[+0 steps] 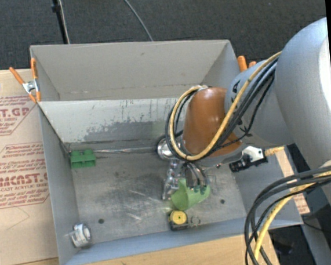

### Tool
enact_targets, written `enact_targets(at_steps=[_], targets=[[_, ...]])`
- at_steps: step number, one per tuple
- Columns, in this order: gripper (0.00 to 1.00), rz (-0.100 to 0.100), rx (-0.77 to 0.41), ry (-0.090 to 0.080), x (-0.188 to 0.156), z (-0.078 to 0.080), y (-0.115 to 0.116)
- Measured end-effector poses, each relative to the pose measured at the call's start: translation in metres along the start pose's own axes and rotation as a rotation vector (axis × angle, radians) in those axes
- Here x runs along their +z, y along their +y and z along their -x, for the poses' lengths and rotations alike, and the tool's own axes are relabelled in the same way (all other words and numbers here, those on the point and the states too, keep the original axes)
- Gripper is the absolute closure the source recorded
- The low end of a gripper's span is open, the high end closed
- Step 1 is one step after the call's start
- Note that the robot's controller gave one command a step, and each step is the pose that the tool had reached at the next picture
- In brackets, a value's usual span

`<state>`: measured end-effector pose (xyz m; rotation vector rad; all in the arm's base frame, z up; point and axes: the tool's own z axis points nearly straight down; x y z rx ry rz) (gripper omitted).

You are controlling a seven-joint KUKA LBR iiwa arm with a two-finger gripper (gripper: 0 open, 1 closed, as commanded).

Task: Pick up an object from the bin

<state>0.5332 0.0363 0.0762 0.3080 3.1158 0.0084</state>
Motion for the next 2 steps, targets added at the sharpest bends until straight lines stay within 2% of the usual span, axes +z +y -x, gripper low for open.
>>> enact_targets(at_steps=[1,2], targets=[[1.0,-0.003,-0.303,0.0,-0.267,-0.013,-0.004],[1.0,-0.005,-0.497,0.015,-0.18,0.0,-0.115]])
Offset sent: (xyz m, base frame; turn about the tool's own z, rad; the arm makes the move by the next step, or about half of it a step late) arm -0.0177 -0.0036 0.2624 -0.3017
